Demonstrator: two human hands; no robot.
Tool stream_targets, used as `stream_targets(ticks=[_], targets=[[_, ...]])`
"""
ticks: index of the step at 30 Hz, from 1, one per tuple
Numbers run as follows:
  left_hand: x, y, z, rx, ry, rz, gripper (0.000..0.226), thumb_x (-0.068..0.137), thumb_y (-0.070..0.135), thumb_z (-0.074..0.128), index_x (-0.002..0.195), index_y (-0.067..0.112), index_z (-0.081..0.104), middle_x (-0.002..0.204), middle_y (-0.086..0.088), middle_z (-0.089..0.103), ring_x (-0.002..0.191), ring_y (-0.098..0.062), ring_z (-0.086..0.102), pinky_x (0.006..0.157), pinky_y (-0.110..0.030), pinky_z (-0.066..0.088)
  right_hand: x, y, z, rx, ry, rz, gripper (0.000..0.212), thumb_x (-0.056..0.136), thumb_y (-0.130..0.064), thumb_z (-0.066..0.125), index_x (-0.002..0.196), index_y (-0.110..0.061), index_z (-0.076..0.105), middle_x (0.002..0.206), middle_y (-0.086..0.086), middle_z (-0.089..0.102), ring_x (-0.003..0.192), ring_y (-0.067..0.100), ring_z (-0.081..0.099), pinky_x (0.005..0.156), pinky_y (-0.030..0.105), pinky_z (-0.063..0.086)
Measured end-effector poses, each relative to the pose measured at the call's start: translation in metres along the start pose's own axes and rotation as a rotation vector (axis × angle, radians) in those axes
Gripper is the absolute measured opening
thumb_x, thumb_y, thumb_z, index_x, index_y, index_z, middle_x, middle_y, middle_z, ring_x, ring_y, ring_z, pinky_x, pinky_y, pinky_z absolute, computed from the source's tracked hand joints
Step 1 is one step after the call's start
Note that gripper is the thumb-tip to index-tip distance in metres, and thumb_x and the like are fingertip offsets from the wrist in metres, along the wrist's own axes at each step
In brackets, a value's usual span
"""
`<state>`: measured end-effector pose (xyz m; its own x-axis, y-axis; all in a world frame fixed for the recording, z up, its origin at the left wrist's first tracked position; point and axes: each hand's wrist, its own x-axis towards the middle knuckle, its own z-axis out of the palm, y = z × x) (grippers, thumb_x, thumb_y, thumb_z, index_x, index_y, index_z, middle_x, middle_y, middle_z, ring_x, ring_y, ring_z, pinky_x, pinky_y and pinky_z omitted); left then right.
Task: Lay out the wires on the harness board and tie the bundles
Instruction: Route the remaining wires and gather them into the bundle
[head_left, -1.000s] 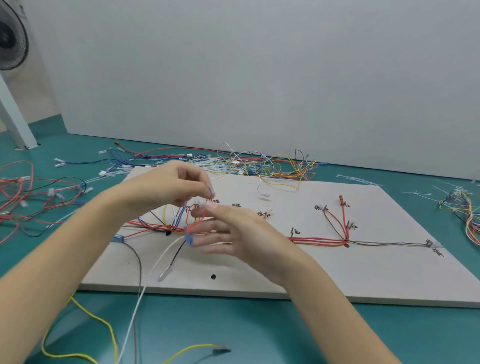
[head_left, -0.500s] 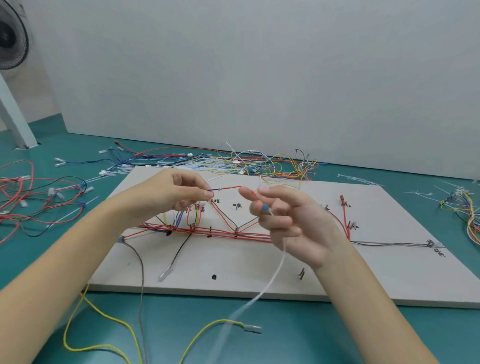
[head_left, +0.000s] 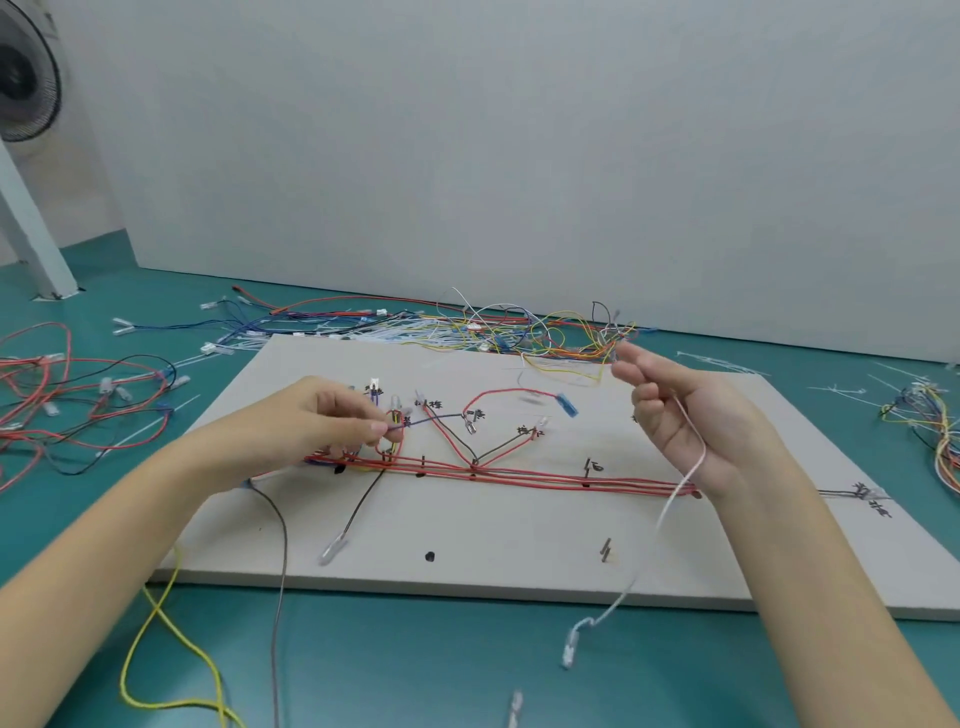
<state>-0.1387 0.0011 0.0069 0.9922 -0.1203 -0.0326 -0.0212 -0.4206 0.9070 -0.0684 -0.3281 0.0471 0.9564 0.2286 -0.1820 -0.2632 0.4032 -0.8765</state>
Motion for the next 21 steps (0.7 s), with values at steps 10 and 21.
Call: stream_targets(ticks=[10, 21], targets=[[-0.013, -0.009, 0.015, 0.618, 0.319, 0.286, 0.014, 0.073, 0.011, 0.083, 0.079, 0.024, 0.080, 0.065, 0.016, 0.059, 0.071, 0.003, 0.054, 0.060, -0.010, 0.036, 0.009, 0.012, -0.001, 0.003, 0.193, -0.080, 0.017, 0.092, 0.004, 0.042, 0.098, -0.004, 0.056, 0.057, 0.009, 0.068, 0.063, 0.023, 0.072, 0.052, 0.020, 0.055], [-0.027, -0.007, 0.020, 0.642, 0.364, 0.203, 0.011, 0.080, 0.015, 0.078, 0.079, 0.026, 0.079, 0.073, 0.013, 0.061, 0.070, -0.004, 0.057, 0.067, -0.022, 0.044, 0.028, 0.022, 0.000, -0.010, 0.242, -0.015, 0.020, 0.095, -0.001, 0.042, 0.110, -0.010, 0.054, 0.066, 0.005, 0.073, 0.069, 0.018, 0.070, 0.047, 0.019, 0.053]])
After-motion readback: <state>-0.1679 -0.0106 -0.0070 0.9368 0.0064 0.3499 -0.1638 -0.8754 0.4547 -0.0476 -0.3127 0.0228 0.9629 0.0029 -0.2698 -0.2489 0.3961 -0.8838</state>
